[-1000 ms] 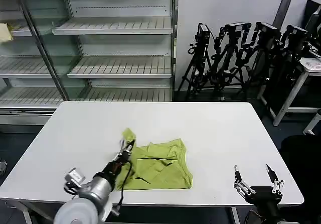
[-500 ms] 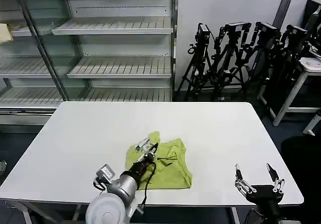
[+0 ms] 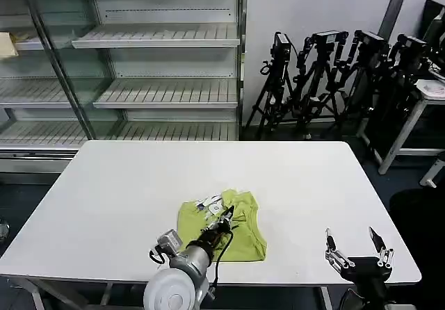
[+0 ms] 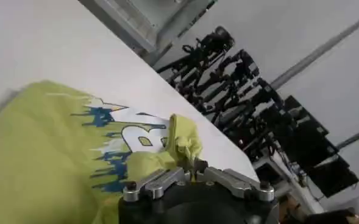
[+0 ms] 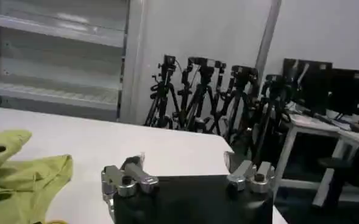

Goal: Fold and organize the clothes.

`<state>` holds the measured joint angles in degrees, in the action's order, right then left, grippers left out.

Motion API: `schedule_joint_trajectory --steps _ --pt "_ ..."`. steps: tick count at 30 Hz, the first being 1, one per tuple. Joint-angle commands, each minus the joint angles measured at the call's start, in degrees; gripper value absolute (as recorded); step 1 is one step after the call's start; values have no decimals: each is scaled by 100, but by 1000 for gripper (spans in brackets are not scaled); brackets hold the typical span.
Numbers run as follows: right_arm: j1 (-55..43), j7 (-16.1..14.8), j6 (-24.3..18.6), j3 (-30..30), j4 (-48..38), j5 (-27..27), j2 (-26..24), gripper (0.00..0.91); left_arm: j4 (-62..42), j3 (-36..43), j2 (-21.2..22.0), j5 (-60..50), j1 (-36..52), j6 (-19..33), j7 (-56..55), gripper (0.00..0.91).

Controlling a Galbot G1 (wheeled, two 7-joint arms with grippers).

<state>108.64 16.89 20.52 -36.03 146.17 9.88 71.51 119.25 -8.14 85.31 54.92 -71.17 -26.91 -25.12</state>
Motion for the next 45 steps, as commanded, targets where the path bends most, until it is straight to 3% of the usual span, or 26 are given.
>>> schedule_joint_trajectory --steps 1,15,27,38,45 --pt "-2 1 -1 16 -26 -2 9 907 -271 193 60 -503 38 -32 120 907" --pt "24 2 3 33 43 -17 -20 907 591 136 -66 -327 -189 -32 695 907" --pt "-160 -3 17 188 -18 -8 -72 907 1591 -1542 -1070 -803 -1058 -263 651 907" --pt "-208 -6 23 201 9 -4 -63 907 941 -1776 -1218 -2209 -1287 -342 786 907" --pt "-165 -7 19 156 50 1 -56 907 595 -1594 -1096 -1663 -1123 -454 827 907"
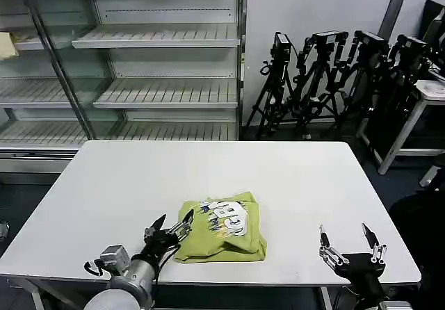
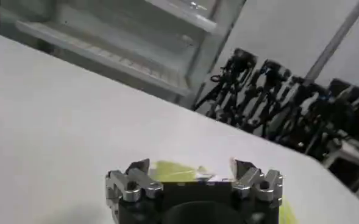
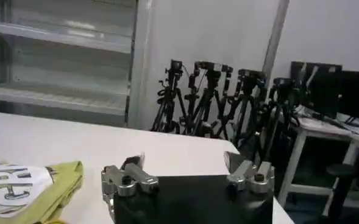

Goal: Fold and organize the clothes.

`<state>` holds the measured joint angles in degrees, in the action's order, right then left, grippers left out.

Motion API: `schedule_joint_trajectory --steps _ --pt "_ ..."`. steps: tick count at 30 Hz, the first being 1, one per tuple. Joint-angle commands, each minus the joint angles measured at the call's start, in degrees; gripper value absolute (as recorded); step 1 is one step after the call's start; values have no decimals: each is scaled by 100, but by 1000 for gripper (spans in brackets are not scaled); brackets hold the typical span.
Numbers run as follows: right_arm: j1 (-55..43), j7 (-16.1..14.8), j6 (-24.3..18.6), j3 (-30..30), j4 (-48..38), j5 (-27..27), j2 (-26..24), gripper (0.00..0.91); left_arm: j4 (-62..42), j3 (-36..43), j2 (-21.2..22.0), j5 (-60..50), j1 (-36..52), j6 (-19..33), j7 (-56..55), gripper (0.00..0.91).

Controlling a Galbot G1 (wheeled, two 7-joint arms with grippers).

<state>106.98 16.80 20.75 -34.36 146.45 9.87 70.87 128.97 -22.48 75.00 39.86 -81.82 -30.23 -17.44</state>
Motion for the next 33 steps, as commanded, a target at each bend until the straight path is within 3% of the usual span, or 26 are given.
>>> schedule_joint_trajectory --steps 1,11,23,33 --pt "4 4 -3 -10 30 1 9 907 -394 -135 -35 -78 -22 -122 61 907" --pt "87 6 -1 -59 92 -4 22 907 -736 223 311 254 233 -82 117 907" --pt "222 12 -4 -123 224 -23 54 907 -1121 164 306 125 292 139 199 907" --pt "320 18 -5 -116 315 -90 128 907 -1278 125 693 737 435 226 143 907"
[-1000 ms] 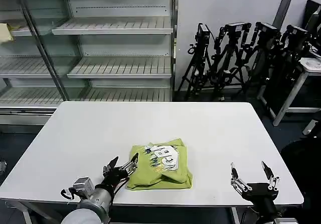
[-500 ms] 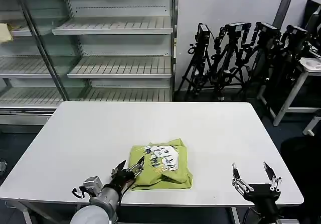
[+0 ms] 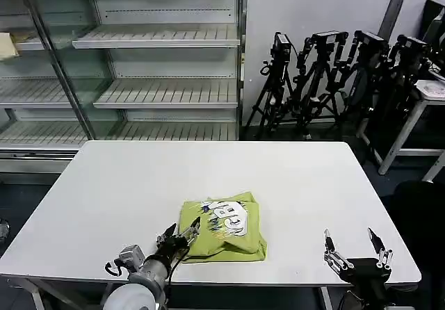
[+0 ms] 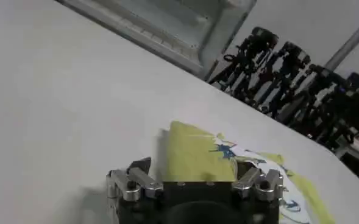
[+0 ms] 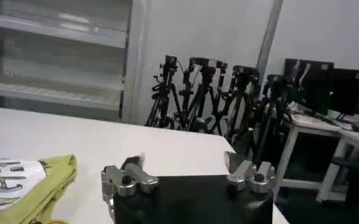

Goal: Fold and organize the clothes.

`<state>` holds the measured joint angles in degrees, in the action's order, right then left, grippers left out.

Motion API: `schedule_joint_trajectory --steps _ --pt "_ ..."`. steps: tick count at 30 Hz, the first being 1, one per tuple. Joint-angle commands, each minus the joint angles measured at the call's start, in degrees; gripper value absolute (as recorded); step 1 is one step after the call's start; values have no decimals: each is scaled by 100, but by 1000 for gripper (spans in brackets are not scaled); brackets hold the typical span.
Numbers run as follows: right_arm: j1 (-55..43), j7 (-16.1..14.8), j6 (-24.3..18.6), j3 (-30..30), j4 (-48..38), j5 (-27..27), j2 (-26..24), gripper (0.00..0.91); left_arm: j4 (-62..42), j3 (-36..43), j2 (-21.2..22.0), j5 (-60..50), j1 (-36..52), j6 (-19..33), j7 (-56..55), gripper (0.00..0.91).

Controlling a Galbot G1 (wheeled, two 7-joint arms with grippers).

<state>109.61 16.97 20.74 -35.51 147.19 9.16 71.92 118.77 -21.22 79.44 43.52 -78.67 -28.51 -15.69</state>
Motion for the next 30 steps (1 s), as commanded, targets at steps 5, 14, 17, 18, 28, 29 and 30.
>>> schedule_joint_trajectory --steps 5,14,17,18,28,29,30 --pt "116 3 -11 -3 270 -58 73 907 -307 -15 295 730 186 76 -83 907" --pt "142 15 2 18 281 -125 142 907 -247 17 479 1414 150 135 -233 725" --pt "152 16 3 26 281 -148 159 907 -220 56 501 1434 134 152 -235 554" --pt "155 17 5 31 281 -155 164 907 -231 56 506 1451 138 162 -239 504" --pt "181 23 11 24 281 -184 185 907 -288 26 491 1512 190 265 -275 20" --pt "182 23 10 27 281 -189 188 907 -289 21 495 1523 189 268 -276 20" --pt "183 24 11 30 281 -192 192 907 -286 16 501 1537 185 273 -277 20"
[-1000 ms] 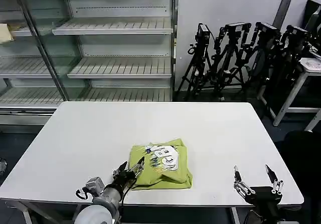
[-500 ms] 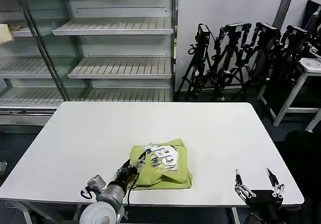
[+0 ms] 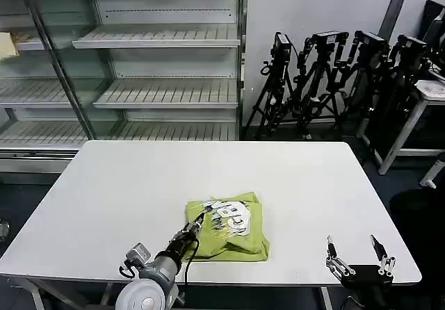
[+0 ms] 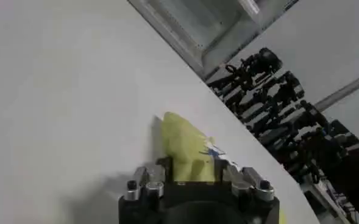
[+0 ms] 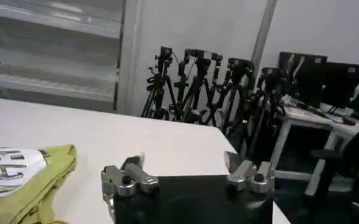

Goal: Fold and organize the clothes.

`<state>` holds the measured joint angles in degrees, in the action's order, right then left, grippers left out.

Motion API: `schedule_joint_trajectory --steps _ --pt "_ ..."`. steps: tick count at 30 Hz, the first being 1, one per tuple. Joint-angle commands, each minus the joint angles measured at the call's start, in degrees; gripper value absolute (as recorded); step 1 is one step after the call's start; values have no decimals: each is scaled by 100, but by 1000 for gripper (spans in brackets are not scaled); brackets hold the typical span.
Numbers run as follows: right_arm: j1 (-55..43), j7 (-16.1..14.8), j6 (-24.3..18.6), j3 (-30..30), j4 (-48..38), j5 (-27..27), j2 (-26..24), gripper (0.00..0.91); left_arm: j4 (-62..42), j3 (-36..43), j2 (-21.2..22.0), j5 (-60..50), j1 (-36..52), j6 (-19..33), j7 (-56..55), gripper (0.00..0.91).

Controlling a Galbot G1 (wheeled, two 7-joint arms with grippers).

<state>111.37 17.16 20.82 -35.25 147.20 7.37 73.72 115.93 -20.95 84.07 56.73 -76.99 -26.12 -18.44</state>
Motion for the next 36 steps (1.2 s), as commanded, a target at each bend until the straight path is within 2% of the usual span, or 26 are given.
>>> schedule_joint_trajectory --steps 1,21,27,31,34,36 --pt "11 3 2 7 280 -20 14 907 7 -16 43 241 10 38 -1 20" --pt "64 15 2 -37 280 -12 30 907 186 -371 108 948 40 101 4 20" --pt "-28 17 2 -32 280 38 30 907 442 -1232 -438 1238 -134 -14 -54 20" --pt "-128 16 5 14 280 69 28 907 760 -2358 -926 1622 -446 -183 -85 20" --pt "-241 17 28 41 280 117 4 907 761 -3115 -1420 1669 -584 -401 -44 20" --pt "-317 21 51 60 260 152 -14 907 666 -3693 -1895 1680 -611 -586 4 20"
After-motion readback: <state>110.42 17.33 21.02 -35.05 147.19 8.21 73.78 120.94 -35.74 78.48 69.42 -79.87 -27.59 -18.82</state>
